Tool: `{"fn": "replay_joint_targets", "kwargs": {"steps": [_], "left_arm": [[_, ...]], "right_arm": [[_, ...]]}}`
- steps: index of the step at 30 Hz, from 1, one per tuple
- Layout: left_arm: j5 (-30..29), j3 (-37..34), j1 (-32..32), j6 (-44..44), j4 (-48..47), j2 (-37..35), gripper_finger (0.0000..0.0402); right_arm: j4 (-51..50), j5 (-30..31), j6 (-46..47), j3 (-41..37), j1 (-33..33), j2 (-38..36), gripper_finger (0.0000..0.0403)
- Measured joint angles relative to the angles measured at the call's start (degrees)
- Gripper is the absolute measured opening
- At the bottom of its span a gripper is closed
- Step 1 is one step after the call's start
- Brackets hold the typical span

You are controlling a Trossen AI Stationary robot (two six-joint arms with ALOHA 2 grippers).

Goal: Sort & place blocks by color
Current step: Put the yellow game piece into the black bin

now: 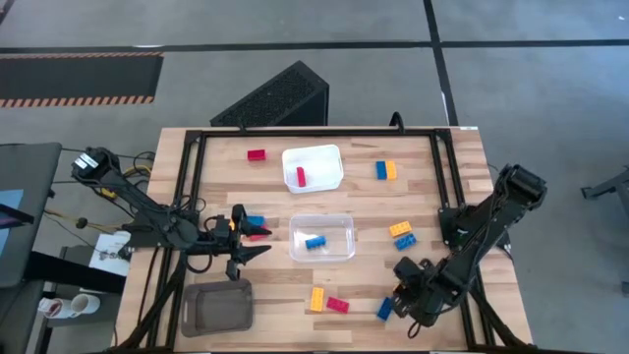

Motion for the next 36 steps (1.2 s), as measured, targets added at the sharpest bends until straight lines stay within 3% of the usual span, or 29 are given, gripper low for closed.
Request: {"fn": "replay_joint_targets", "kwargs": {"steps": [7,13,20,25,31,36], "left_arm": [[0.18,0.00,0.09,-2.21,-0.78,0.59,0.0169],[0.11,-0.05,2.38,-3.72,0.35,4.95,0.0169],[5.88,-0.07,6.21,-4.68,10.20,11.45,0.0178],[8.93,-0.02,8.85,-7.16,15.58,16.35,0.0207],[17.39,0.07,12.42,-10.78,20.63,21.61,0.0255],[20.76,3.03,13.94,-11.40,21.54,25.51,0.0282]], "right_arm": [[0.21,12.48,-6.99,0.02,-2.50,-5.46,0.0146],[5.05,24.35,-20.04,0.05,-6.90,-8.97,0.0152],[18.89,28.58,-38.61,0.09,-12.35,-9.63,0.0148],[33.62,27.95,-53.38,0.11,-16.88,-7.69,0.0156],[49.65,19.25,-65.74,0.13,-22.05,-4.20,0.0147],[60.02,13.79,-71.26,0.11,-25.42,-1.01,0.0155]]}}
